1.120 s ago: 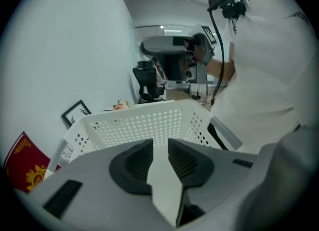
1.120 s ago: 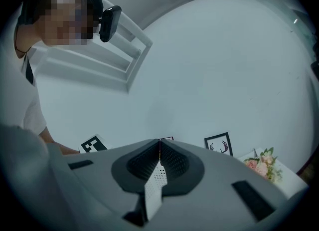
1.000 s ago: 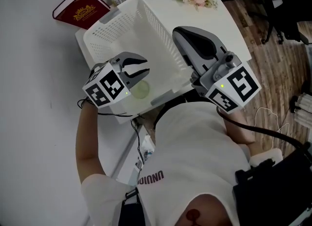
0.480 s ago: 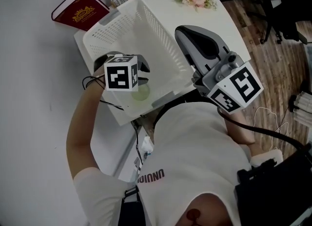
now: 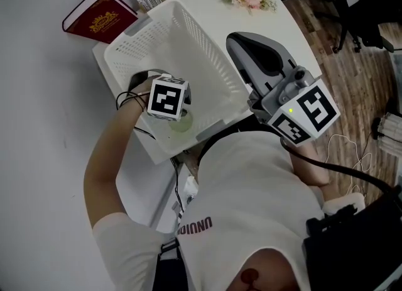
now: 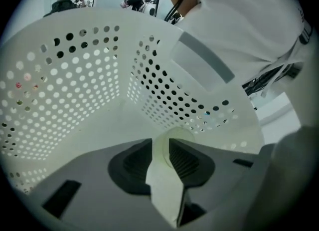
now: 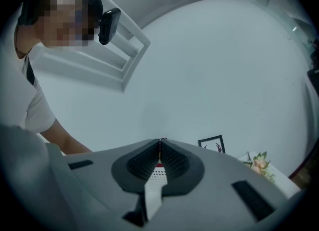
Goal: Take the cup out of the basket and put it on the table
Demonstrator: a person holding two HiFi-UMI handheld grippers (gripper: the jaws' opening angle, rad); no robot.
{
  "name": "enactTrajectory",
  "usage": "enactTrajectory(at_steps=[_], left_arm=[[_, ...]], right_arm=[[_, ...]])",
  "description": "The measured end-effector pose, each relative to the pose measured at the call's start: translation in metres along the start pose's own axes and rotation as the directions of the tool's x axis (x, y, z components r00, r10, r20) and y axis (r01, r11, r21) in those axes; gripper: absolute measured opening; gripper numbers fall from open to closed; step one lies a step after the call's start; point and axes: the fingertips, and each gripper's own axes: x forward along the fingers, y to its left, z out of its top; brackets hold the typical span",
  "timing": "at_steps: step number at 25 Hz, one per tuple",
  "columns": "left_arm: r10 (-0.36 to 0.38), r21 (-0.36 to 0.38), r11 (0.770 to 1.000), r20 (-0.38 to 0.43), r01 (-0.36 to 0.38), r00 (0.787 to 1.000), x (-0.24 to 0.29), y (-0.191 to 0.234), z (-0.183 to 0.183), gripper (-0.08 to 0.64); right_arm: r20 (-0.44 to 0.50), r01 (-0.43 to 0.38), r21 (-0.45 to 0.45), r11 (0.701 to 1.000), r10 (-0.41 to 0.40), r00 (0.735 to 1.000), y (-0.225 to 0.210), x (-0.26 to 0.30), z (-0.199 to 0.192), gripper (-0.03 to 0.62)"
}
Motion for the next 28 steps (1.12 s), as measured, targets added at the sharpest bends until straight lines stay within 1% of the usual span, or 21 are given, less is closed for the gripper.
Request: enactTrajectory(at_steps=[6,9,13,16,18,19,21,24,28], left_arm=[[-0.026,0.022,0.999,-0.026,0.027,0.999,0.01,-0.003,-0.002,0.117],[-0.023,0.035,0.999,-0.035,0.024,0.999,0.016,-0.001,-0.002,0.116],[-0.028,0.05,0.998,-0.037,0.03,0.999,0.022,-0.001,-0.002,0.115],[-0.027,0.073,0.997,-0.024,0.029,0.999,0.025,-0.001,0.002,0.115],[-0.028,0.066,0.997,-0.046,0.031,0.999,0.027,-0.001,-0.003,0.115],[-0.028,0.063,0.998,-0.044,0.03,0.999,0.028,0.0,-0.003,0.115],[-0.022,0.065,0.998,-0.017,0.024,1.0,0.028,0.002,0.002,0.105],[-0.004,0.062,0.998,-0.033,0.006,0.999,0.03,0.006,-0.003,0.057],[0.026,0.057,0.998,-0.022,-0.025,0.999,0.031,0.011,-0.002,0.041]], right_arm=[[0.002,0.002,0.002,1.0,-0.002,1.0,-0.001,0.0,0.001,0.02],[0.001,0.004,0.001,1.0,-0.004,1.0,0.0,0.001,0.001,0.02],[-0.003,0.01,-0.001,1.0,-0.01,1.0,-0.002,0.001,0.0,0.02],[-0.006,0.012,0.0,1.0,-0.012,1.0,-0.002,0.001,0.0,0.02],[-0.008,0.014,0.001,1.0,-0.014,1.0,-0.002,0.001,0.0,0.02],[-0.009,0.015,0.003,1.0,-0.015,1.0,-0.002,0.001,0.0,0.02],[-0.009,0.017,0.007,1.0,-0.017,1.0,-0.003,0.001,-0.001,0.02],[-0.007,0.021,0.009,1.0,-0.021,1.0,-0.004,0.001,-0.001,0.02],[-0.009,0.027,0.007,1.0,-0.027,1.0,-0.004,-0.001,-0.002,0.02]])
